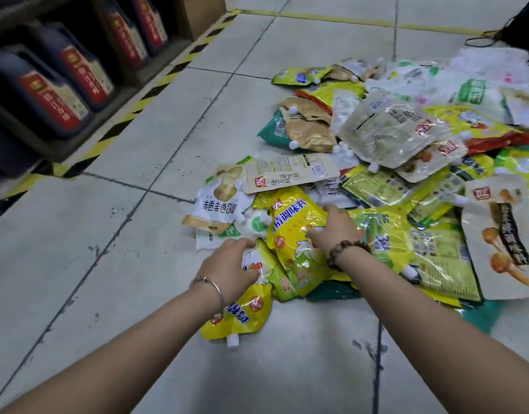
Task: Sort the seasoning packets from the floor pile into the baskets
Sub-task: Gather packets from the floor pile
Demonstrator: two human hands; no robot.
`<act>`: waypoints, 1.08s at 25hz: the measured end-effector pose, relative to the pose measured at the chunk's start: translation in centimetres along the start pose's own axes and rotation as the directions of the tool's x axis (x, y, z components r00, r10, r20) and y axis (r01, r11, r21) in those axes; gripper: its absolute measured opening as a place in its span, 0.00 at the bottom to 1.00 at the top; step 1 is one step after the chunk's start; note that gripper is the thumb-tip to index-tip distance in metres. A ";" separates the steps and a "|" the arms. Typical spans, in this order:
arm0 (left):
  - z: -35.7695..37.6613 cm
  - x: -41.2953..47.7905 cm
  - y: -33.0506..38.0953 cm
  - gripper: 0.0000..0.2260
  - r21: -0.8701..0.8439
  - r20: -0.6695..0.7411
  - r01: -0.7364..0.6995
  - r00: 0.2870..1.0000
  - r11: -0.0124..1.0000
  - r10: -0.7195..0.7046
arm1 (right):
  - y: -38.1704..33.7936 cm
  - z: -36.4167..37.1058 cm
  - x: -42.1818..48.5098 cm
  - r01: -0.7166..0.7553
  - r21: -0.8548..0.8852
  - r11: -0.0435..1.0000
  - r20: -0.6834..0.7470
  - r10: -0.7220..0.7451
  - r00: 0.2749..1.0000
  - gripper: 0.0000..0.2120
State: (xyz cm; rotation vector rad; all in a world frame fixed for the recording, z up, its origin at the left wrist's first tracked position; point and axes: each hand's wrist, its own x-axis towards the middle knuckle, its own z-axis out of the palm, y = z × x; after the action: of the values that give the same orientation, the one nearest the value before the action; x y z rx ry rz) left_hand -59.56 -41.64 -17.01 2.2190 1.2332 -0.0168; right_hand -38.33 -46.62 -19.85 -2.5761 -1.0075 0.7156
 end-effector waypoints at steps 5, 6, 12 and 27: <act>2.1 2.0 -0.7 0.20 -0.317 0.007 0.124 0.992 0.940 -0.128 | -0.6 1.0 2.9 -0.140 -0.082 0.987 0.030 0.143 0.989 0.27; 2.3 2.2 -0.8 0.19 -0.378 0.009 0.148 0.988 0.914 -0.156 | -0.5 1.0 3.0 -0.161 -0.036 0.986 0.064 0.163 0.985 0.23; 2.5 1.7 -2.2 0.16 -0.654 0.086 0.266 0.956 0.709 -0.279 | 1.4 1.1 -0.4 0.047 0.403 0.914 0.006 -0.053 0.999 0.10; 1.4 -4.1 -5.8 0.12 -0.954 0.211 0.280 0.879 0.106 -0.427 | -5.1 4.7 -5.4 0.199 0.682 0.704 0.071 -0.334 0.940 0.08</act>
State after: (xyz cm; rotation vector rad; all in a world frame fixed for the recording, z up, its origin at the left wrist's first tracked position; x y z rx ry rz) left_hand -65.99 -43.24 -19.85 0.7165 1.2508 0.5833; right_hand -47.15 -46.36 -19.75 -1.7171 -0.9276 1.0281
